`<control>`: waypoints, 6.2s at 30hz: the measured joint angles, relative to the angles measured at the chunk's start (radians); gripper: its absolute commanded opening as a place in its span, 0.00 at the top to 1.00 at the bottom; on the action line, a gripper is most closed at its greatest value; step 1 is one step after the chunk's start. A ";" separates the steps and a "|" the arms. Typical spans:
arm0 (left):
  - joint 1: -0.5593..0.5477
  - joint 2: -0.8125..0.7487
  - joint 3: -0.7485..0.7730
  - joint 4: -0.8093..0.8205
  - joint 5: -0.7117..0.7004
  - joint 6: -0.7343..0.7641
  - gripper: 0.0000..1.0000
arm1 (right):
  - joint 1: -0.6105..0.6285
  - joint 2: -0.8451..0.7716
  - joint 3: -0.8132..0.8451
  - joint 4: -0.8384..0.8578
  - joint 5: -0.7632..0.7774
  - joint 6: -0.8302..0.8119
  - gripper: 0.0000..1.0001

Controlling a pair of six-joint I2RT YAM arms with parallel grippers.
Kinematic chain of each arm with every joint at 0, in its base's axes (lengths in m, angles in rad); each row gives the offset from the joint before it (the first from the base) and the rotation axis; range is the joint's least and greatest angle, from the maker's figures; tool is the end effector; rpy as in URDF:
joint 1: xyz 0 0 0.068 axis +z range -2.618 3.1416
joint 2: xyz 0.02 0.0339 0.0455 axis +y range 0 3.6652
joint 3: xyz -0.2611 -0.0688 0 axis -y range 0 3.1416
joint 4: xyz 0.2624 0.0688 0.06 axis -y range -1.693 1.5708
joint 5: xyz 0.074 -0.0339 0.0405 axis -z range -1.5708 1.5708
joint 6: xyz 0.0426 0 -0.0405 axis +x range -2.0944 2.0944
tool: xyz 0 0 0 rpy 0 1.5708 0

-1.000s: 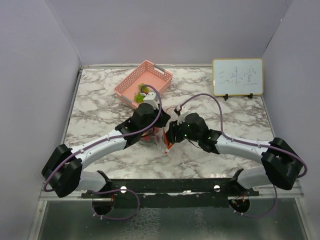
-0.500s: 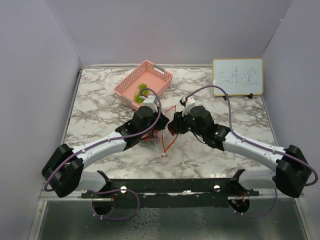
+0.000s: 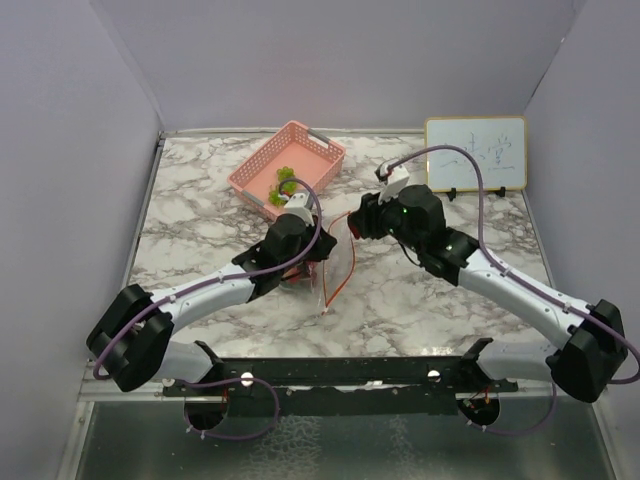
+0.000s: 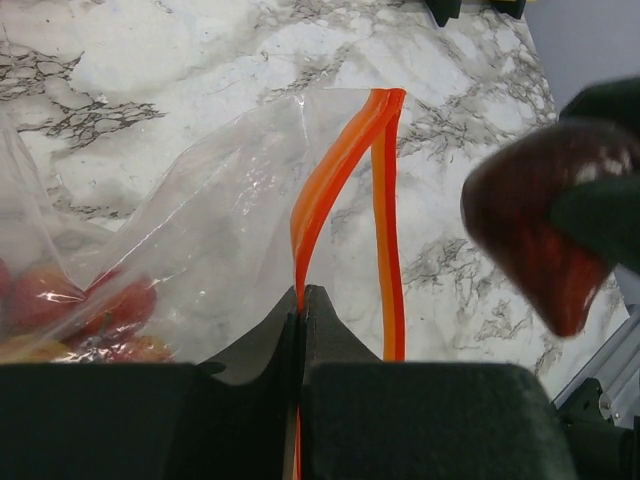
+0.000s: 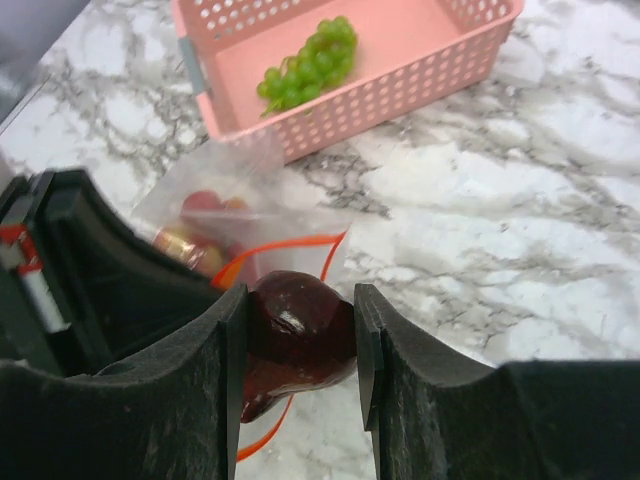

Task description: Open the zip-top bag and remove the fake food

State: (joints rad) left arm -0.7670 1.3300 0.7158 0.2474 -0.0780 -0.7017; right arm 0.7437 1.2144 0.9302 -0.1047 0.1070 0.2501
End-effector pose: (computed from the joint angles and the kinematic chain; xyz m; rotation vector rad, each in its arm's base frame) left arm 0.2294 -0.2165 0.2231 0.0120 2.0448 -0.8819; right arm 0.2277 0.2033 0.2981 -0.4182 1.9535 0.5446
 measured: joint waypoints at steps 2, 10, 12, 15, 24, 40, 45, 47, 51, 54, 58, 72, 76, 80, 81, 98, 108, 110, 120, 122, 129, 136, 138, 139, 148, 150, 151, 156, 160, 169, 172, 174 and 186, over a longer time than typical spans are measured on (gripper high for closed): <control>0.000 0.000 -0.003 0.005 0.000 0.000 1.00 | -0.032 0.022 0.029 0.003 -0.005 -0.011 0.73; 0.001 0.000 -0.030 0.007 0.000 -0.002 1.00 | -0.138 0.250 0.214 0.037 -0.072 -0.039 0.72; 0.001 -0.003 -0.037 0.008 0.000 -0.004 1.00 | -0.145 0.330 0.281 0.046 -0.090 -0.045 0.72; 0.002 -0.007 -0.048 0.010 0.001 -0.007 1.00 | -0.148 0.470 0.413 0.060 -0.127 -0.048 0.72; 0.002 -0.041 -0.062 0.011 0.003 -0.011 1.00 | -0.148 0.871 0.784 0.108 -0.250 -0.072 0.70; 0.006 -0.109 -0.068 -0.039 0.002 -0.015 1.00 | -0.149 1.161 1.049 0.098 -0.281 -0.150 0.54; 0.006 -0.132 -0.068 -0.059 0.001 -0.015 1.00 | -0.149 1.161 1.047 0.102 -0.279 -0.149 0.38; 0.006 -0.142 -0.068 -0.065 0.000 -0.015 1.00 | -0.149 1.161 1.047 0.105 -0.279 -0.150 0.37; 0.006 -0.166 -0.068 -0.092 -0.002 -0.015 1.00 | -0.149 1.149 1.048 0.105 -0.276 -0.151 0.37; 0.006 -0.171 -0.068 -0.100 -0.006 -0.015 1.00 | -0.149 1.081 1.010 0.105 -0.259 -0.153 0.38; 0.006 -0.171 -0.068 -0.098 -0.009 -0.016 1.00 | -0.153 0.827 0.785 0.136 -0.209 -0.153 0.45; 0.006 0.006 -0.009 -0.020 -0.007 -0.011 1.00 | -0.177 0.015 -0.028 0.337 -0.288 -0.005 0.83; 0.006 0.091 0.029 0.036 0.012 -0.011 1.00 | -0.159 0.006 -0.127 0.323 -0.332 0.035 0.82; 0.006 0.144 0.056 0.058 0.026 -0.014 1.00 | -0.122 0.009 -0.207 0.313 -0.353 0.083 0.80; 0.006 0.152 0.061 0.060 0.026 -0.014 1.00 | -0.115 0.011 -0.219 0.313 -0.358 0.093 0.79; 0.003 0.177 0.144 0.066 0.026 -0.022 1.00 | -0.091 0.113 -0.321 0.347 -0.347 0.184 0.64; -0.027 0.175 0.172 0.073 0.058 -0.043 1.00 | -0.091 0.308 -0.314 0.466 -0.411 0.246 0.61; -0.023 0.175 0.171 0.070 0.057 -0.044 1.00 | -0.095 0.336 -0.314 0.501 -0.428 0.264 0.58; -0.011 0.132 0.126 0.046 0.011 -0.043 1.00 | -0.104 0.510 -0.314 0.751 -0.579 0.403 0.36; -0.011 0.118 0.123 0.036 0.005 -0.042 1.00 | -0.105 0.531 -0.314 0.790 -0.602 0.417 0.32; -0.009 0.108 0.118 0.008 -0.025 -0.030 1.00 | -0.101 0.597 -0.294 0.850 -0.646 0.445 0.31; 0.002 0.108 0.114 -0.011 -0.048 -0.025 1.00 | -0.076 0.648 -0.255 0.829 -0.640 0.432 0.43; -0.018 0.106 0.114 0.008 -0.024 -0.029 1.00 | -0.048 0.664 -0.234 0.808 -0.638 0.419 0.52; -0.024 0.106 0.114 0.015 -0.018 -0.029 1.00 | -0.037 0.667 -0.227 0.800 -0.635 0.417 0.55; -0.026 0.095 0.112 0.012 -0.020 -0.026 1.00 | -0.023 0.652 -0.225 0.769 -0.604 0.415 0.69; -0.027 0.092 0.112 0.013 -0.019 -0.026 1.00 | -0.021 0.634 -0.228 0.744 -0.588 0.410 0.69; -0.029 0.090 0.112 0.012 -0.018 -0.026 1.00 | -0.020 0.623 -0.232 0.732 -0.582 0.408 0.69; -0.040 0.058 0.107 0.011 -0.018 -0.025 1.00 | -0.015 0.539 -0.259 0.661 -0.544 0.394 0.69; -0.039 0.038 0.101 0.011 -0.020 -0.026 1.00 | -0.012 0.480 -0.276 0.624 -0.517 0.383 0.69; -0.017 0.037 0.083 0.003 -0.028 -0.031 1.00 | -0.010 0.362 -0.335 0.568 -0.440 0.384 0.69; -0.002 0.037 0.072 0.003 -0.034 -0.040 1.00 | -0.010 0.332 -0.338 0.557 -0.424 0.384 0.69; 0.010 0.037 0.065 0.003 -0.036 -0.048 1.00 | -0.010 0.307 -0.345 0.544 -0.410 0.384 0.69; 0.022 0.037 0.039 0.011 -0.037 -0.057 1.00 | -0.003 0.139 -0.347 0.326 -0.181 0.302 0.69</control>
State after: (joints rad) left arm -0.7452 1.3674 0.7544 0.2588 -0.1150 -0.7586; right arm 0.7406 1.3533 0.5831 0.2214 -0.0742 0.5518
